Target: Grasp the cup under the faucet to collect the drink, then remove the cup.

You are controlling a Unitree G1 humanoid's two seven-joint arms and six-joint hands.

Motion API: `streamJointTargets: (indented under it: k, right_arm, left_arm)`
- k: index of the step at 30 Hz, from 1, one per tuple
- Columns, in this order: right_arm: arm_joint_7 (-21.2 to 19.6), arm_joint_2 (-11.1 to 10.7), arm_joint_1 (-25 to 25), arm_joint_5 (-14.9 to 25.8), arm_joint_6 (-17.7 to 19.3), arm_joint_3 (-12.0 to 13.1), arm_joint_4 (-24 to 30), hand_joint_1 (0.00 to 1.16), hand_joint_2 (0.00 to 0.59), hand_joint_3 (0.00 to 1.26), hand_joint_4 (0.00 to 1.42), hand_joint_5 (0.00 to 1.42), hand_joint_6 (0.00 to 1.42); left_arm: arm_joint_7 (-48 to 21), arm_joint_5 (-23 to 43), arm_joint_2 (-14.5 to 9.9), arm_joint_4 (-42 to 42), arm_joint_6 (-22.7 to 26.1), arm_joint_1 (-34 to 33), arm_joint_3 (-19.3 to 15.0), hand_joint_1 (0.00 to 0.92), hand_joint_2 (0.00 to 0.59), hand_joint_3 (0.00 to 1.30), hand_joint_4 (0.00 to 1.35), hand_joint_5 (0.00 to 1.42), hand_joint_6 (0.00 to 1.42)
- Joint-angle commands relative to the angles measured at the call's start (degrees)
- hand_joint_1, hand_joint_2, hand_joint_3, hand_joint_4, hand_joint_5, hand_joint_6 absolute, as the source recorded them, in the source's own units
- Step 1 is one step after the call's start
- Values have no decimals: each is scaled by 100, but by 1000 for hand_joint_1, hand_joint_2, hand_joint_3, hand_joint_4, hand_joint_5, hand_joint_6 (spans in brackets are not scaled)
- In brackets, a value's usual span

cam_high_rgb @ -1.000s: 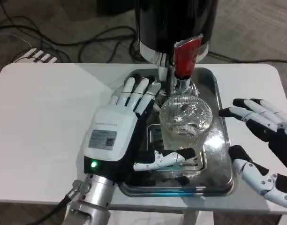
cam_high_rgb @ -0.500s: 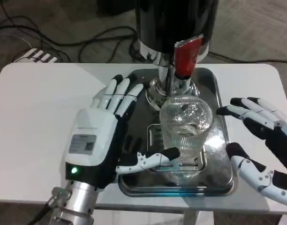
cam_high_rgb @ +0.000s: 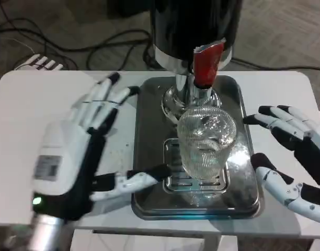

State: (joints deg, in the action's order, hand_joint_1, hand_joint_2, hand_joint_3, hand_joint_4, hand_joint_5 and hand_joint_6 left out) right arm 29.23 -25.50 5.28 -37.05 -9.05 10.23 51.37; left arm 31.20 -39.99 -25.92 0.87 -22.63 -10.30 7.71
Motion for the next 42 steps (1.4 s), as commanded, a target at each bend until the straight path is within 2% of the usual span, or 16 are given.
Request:
streamJointTargets:
  k: [1,8,14,18,20,23,25,29,33,35,42]
  right_arm:
    - [-90,38,-55,-89,-44,-113,-45,104,490,165,56,26,264]
    - [-114,63,-128,-190,-104,-195,-44,101,497,165,54,26,248]
    - [-153,162,-158,-307,-189,-297,-4,108,500,165,54,26,247]
    - [-173,236,-153,-365,-246,-353,41,116,498,165,54,26,247]
    - [-175,286,-131,-405,-276,-376,67,135,506,166,54,26,247]
    - [-166,336,-107,-432,-300,-387,88,143,507,166,54,31,247]
    - [-172,364,-80,-450,-315,-391,115,160,500,156,54,37,247]
    - [-170,399,-39,-459,-326,-409,140,171,498,155,56,38,247]
    - [-181,424,-15,-475,-329,-430,149,182,499,165,64,37,247]
    - [-180,449,-6,-490,-347,-446,151,184,499,165,64,37,247]
    - [-161,517,34,-519,-379,-509,179,189,499,166,64,39,247]
  left_arm:
    - [-171,330,-183,-441,-328,351,-438,46,0,270,8,97,183]
    - [-542,965,-211,-943,-746,526,-1119,51,3,320,129,181,251]
    - [-1065,1627,-219,-1100,-1143,390,-1471,37,21,399,309,341,384]
    - [-1623,2434,-304,-1072,-1432,125,-1644,46,52,492,469,557,635]
    - [-2060,3101,-404,-1063,-1473,-96,-1691,53,63,528,550,634,785]
    - [-2666,3957,-490,-1105,-1344,-355,-1747,72,87,570,629,750,951]
    - [-3103,4660,-511,-1194,-1010,-516,-1773,76,99,523,626,780,1014]
    - [-3984,5837,-635,-1282,-237,-840,-1800,7,66,409,527,689,870]
    - [-4850,6739,-723,-1253,479,-1148,-1828,0,62,385,472,578,677]
    - [-5152,7057,-721,-1275,809,-1261,-1863,0,69,388,469,555,584]
    - [-5905,7799,-722,-1409,1937,-1692,-1881,0,73,379,380,476,483]
